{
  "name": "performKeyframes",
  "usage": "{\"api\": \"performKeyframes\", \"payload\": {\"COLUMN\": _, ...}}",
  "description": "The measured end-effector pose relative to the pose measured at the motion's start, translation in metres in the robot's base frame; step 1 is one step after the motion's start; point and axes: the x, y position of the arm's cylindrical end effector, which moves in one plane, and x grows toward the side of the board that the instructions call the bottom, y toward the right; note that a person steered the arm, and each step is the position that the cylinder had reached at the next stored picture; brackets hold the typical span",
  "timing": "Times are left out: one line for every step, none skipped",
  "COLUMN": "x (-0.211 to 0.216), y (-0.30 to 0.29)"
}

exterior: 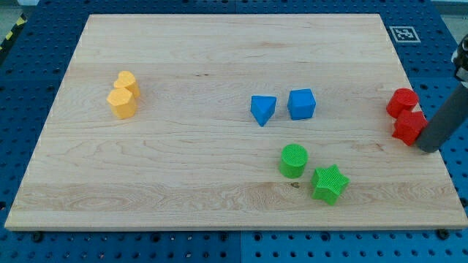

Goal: Nudge the green circle a bit left

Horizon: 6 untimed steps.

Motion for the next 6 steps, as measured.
{"api": "performKeyframes", "payload": {"x": -0.019, "y": 0.000}}
{"api": "performKeyframes", "payload": {"x": -0.012, "y": 0.000}}
{"api": "performKeyframes", "payload": {"x": 0.016, "y": -0.002}}
{"api": "performKeyframes", "payload": {"x": 0.017, "y": -0.042}}
{"api": "performKeyframes", "payload": {"x": 0.017, "y": -0.104}}
{"api": "performKeyframes", "payload": {"x": 0.016, "y": -0.171}}
